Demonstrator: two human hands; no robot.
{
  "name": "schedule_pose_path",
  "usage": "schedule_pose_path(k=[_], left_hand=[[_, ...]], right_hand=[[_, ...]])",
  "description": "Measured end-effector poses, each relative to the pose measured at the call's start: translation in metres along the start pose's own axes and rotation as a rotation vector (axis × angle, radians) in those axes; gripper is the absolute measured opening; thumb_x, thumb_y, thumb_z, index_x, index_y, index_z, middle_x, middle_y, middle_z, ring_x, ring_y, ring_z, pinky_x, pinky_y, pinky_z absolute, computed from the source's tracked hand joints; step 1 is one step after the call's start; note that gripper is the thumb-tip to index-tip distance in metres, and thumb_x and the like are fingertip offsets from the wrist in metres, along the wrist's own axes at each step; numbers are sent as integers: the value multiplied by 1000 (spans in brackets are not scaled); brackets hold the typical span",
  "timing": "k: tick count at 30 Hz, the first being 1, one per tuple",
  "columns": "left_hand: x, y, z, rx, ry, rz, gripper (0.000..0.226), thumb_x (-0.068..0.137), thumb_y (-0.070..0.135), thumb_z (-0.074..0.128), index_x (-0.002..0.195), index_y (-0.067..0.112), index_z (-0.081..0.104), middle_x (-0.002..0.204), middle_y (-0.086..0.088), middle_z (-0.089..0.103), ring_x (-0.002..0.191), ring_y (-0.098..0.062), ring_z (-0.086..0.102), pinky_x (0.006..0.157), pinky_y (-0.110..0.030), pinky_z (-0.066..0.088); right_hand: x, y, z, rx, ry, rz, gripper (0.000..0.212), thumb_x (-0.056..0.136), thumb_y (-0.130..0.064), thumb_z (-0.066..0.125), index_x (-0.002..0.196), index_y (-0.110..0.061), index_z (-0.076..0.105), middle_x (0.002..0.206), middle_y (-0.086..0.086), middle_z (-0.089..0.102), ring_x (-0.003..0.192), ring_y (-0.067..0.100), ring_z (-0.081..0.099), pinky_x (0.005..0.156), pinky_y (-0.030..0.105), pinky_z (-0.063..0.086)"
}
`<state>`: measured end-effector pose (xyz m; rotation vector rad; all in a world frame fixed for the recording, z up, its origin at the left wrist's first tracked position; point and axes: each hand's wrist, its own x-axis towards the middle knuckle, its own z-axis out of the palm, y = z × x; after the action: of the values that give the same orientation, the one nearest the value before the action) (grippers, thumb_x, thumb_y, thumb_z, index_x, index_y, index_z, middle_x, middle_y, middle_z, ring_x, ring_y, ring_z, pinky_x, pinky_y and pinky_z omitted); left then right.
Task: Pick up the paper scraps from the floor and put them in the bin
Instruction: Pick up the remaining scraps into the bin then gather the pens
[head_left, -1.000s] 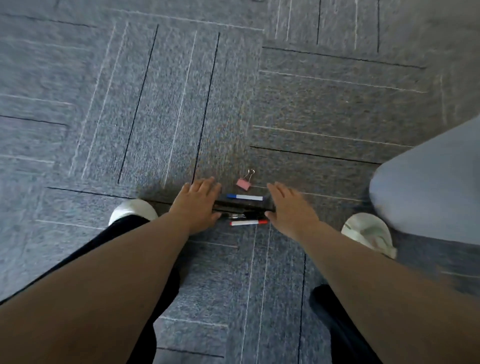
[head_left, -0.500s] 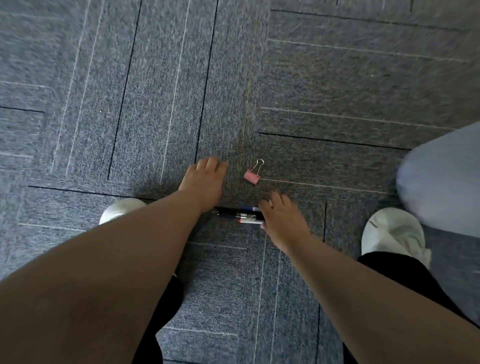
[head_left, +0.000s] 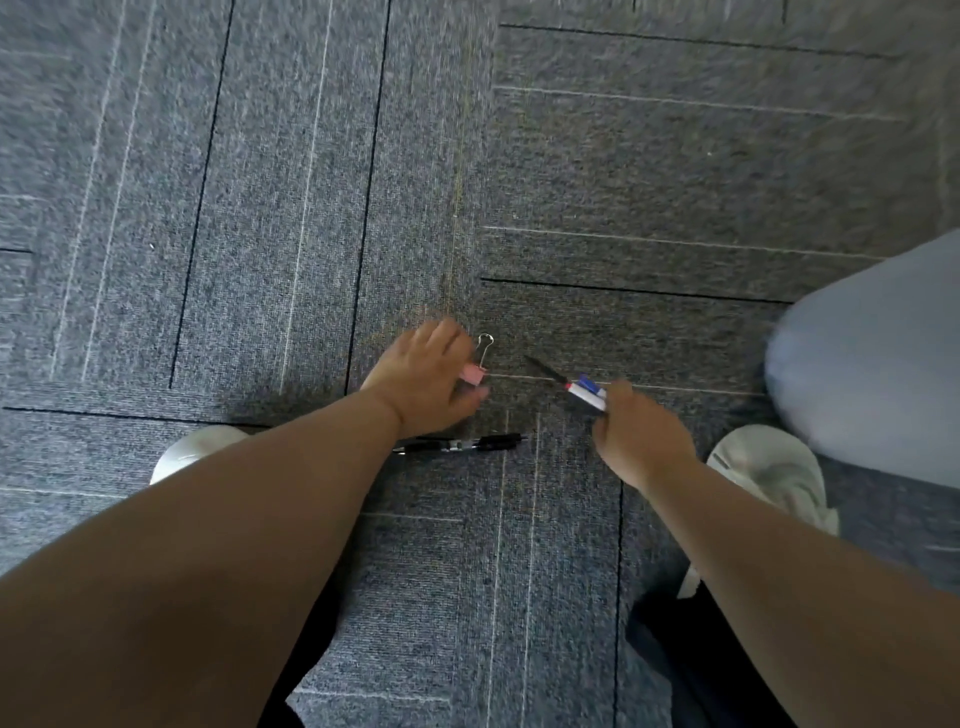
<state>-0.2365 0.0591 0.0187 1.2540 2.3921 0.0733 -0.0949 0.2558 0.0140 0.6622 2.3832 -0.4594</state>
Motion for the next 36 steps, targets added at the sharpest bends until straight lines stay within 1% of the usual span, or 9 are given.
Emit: schedule_pose_path(k=[3,7,11,16,18,21,24,30,36], left_hand=[[-14,16,16,162,-190,201,67,84,66,35,126,14,37,128,-7,38,117,-22,38,98,-35,36],[-28,18,40,213,-234,172,40,95,43,33,123,14,39,125,-7,42,108,-22,42,88,-32,39],[-26,22,40,166,-196,132,31,98,30,30,121,12,41,121,-7,46,105,-21,45,85,-31,38],[-6,24,23,-75,-35,-150,23,98,19,35,118,8,37,111,-10,48,75,-18,47,64,-28,42],[8,25,16,-103,-42,-281,33,97,31,38,120,9,33,115,-10,42,80,-24,54,63,-32,46],[20,27,17,-88,-166,-390,61,87,53,46,126,8,29,126,-13,35,99,-34,56,71,-41,49],[27,25,21,-141,-169,-486,57,89,44,51,124,5,31,127,-17,38,104,-38,55,78,-46,49],[8,50,-29,-266,-132,-525,36,92,34,42,114,6,36,111,-15,45,93,-35,56,70,-41,44],[-21,101,-166,-295,46,-512,39,88,26,47,118,2,39,107,-18,58,97,-36,57,76,-40,44]], right_hand=[[4,4,-4,30,7,52,10,94,-24,41,96,-15,36,66,0,49,52,18,50,44,27,35],[5,0,-5,38,44,54,12,94,-25,42,95,-16,34,64,-1,48,50,17,48,44,27,36],[3,4,1,44,74,64,14,94,-24,44,103,-14,39,62,-1,46,48,16,46,40,25,31],[5,12,7,49,111,84,22,97,-27,39,113,-12,43,61,-2,45,49,19,47,44,28,34],[5,17,8,76,132,101,19,97,-27,39,106,-11,44,61,-1,44,50,20,46,47,31,36],[3,22,11,106,118,116,16,96,-27,40,101,-12,43,62,-1,44,53,23,48,48,32,37],[6,19,7,106,121,99,20,97,-30,39,102,-12,43,64,0,48,56,26,50,49,32,35],[-26,18,-53,90,152,66,22,98,-30,37,98,-8,43,74,7,48,65,28,44,56,34,32],[-113,19,-158,155,173,30,24,98,-26,37,78,-14,36,64,0,41,54,18,38,53,31,31]])
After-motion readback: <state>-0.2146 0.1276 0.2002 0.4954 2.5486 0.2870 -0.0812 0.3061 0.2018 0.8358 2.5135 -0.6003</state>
